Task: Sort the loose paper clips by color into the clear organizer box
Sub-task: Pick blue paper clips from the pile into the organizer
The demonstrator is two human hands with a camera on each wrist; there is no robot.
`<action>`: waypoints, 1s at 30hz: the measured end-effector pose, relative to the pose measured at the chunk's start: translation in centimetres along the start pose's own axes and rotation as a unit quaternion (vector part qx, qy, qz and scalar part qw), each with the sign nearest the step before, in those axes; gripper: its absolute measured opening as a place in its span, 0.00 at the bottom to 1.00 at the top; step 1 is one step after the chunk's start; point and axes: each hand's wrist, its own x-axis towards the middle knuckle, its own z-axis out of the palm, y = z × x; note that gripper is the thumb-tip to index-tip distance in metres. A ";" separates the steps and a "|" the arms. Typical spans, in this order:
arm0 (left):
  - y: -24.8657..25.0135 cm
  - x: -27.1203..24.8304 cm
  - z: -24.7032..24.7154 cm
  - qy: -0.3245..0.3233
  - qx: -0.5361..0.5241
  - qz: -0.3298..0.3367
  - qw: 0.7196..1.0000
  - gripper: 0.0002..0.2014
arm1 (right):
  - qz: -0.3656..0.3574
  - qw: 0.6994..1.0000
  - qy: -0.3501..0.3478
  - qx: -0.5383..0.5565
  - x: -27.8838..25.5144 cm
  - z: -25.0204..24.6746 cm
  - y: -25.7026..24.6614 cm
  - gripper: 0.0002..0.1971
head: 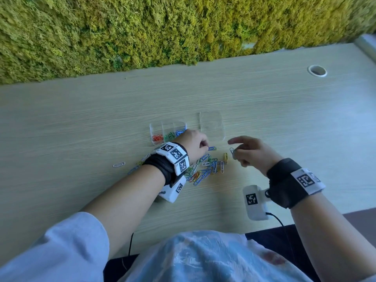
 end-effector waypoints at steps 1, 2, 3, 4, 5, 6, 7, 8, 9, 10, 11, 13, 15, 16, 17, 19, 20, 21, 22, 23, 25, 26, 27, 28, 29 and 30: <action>0.0 -0.1 0.0 0.006 -0.016 -0.010 1.000 0.07 | 0.014 0.997 -0.009 0.077 0.0 0.2 -0.2 0.13; -0.1 -0.2 0.0 0.011 -0.036 -0.025 0.999 0.06 | 0.029 0.989 -0.019 0.146 0.0 0.4 -0.4 0.13; -0.1 -0.3 -0.1 0.011 -0.071 -0.046 0.996 0.05 | 0.043 0.977 -0.030 0.208 -0.1 0.5 -0.6 0.13; -0.2 -0.3 -0.1 0.007 -0.134 -0.073 0.988 0.04 | 0.055 0.963 -0.040 0.262 0.0 0.7 -0.8 0.14; -0.3 -0.4 -0.3 -0.002 -0.224 -0.101 0.969 0.05 | 0.066 0.950 -0.045 0.301 0.0 0.8 -1.0 0.14; -0.3 -0.4 -0.5 -0.009 -0.323 -0.125 0.938 0.07 | 0.074 0.943 -0.046 0.322 0.2 0.9 -1.2 0.14; -0.3 -0.5 -0.6 -0.014 -0.408 -0.142 0.902 0.09 | 0.076 0.944 -0.044 0.318 0.3 1.2 -1.4 0.13; -0.3 -0.7 -0.8 -0.016 -0.469 -0.150 0.870 0.10 | 0.072 0.954 -0.037 0.287 0.6 1.4 -1.5 0.13; -0.2 -0.8 -1.0 -0.016 -0.508 -0.153 0.847 0.11 | 0.062 0.972 -0.029 0.226 0.7 1.7 -1.6 0.12; -0.1 -0.9 -1.2 -0.018 -0.536 -0.152 0.830 0.12 | 0.045 0.990 -0.024 0.129 0.9 2.1 -1.7 0.11; -0.1 -1.0 -1.3 -0.024 -0.556 -0.147 0.818 0.13 | 0.027 0.999 -0.021 -0.002 1.0 2.4 -1.9 0.08; 0.1 -1.0 -1.2 -0.044 -0.584 -0.141 0.798 0.14 | -0.021 0.959 -0.011 -0.283 1.1 2.8 -2.0 0.05; 0.3 -0.9 -1.0 -0.060 -0.582 -0.139 0.799 0.08 | -0.056 0.889 -0.016 -0.454 0.9 3.3 -2.2 0.08; 0.4 -0.9 -1.0 -0.067 -0.566 -0.136 0.810 0.04 | -0.064 0.866 -0.019 -0.495 0.8 3.5 -2.3 0.09; 0.5 -0.8 -0.9 -0.073 -0.535 -0.133 0.831 0.04 | -0.067 0.851 -0.020 -0.520 0.7 3.7 -2.3 0.10; 0.5 -0.6 -0.6 -0.084 -0.427 -0.129 0.891 0.06 | -0.063 0.836 -0.018 -0.546 0.7 3.9 -2.3 0.10; 0.5 -0.5 -0.5 -0.086 -0.374 -0.132 0.914 0.06 | -0.057 0.835 -0.013 -0.548 0.7 3.8 -2.3 0.10; 0.6 -0.4 -0.4 -0.087 -0.344 -0.141 0.924 0.07 | -0.047 0.836 -0.008 -0.546 0.7 3.8 -2.3 0.11; 0.6 -0.4 -0.4 -0.093 -0.348 -0.157 0.919 0.09 | -0.039 0.836 -0.008 -0.547 0.8 3.7 -2.3 0.12; 0.7 -0.5 -0.5 -0.103 -0.383 -0.176 0.901 0.11 | -0.033 0.833 -0.011 -0.553 0.8 3.5 -2.4 0.13; 0.8 -0.6 -0.7 -0.109 -0.470 -0.208 0.851 0.16 | -0.022 0.826 -0.018 -0.563 0.8 3.3 -2.5 0.15; 0.8 -0.6 -0.8 -0.106 -0.500 -0.218 0.831 0.17 | -0.017 0.826 -0.020 -0.563 0.9 3.1 -2.6 0.15; 0.6 -0.6 -0.9 -0.107 -0.522 -0.221 0.817 0.17 | -0.015 0.829 -0.021 -0.559 1.0 3.0 -2.6 0.14; 0.5 -0.7 -1.0 -0.110 -0.536 -0.218 0.808 0.17 | -0.014 0.833 -0.021 -0.553 1.1 2.9 -2.5 0.13; 0.4 -0.8 -1.0 -0.112 -0.544 -0.214 0.803 0.16 | -0.014 0.844 -0.014 -0.536 1.2 2.7 -2.3 0.11; 0.2 -0.8 -1.0 -0.113 -0.548 -0.210 0.802 0.15 | -0.013 0.862 -0.002 -0.507 1.3 2.4 -2.1 0.09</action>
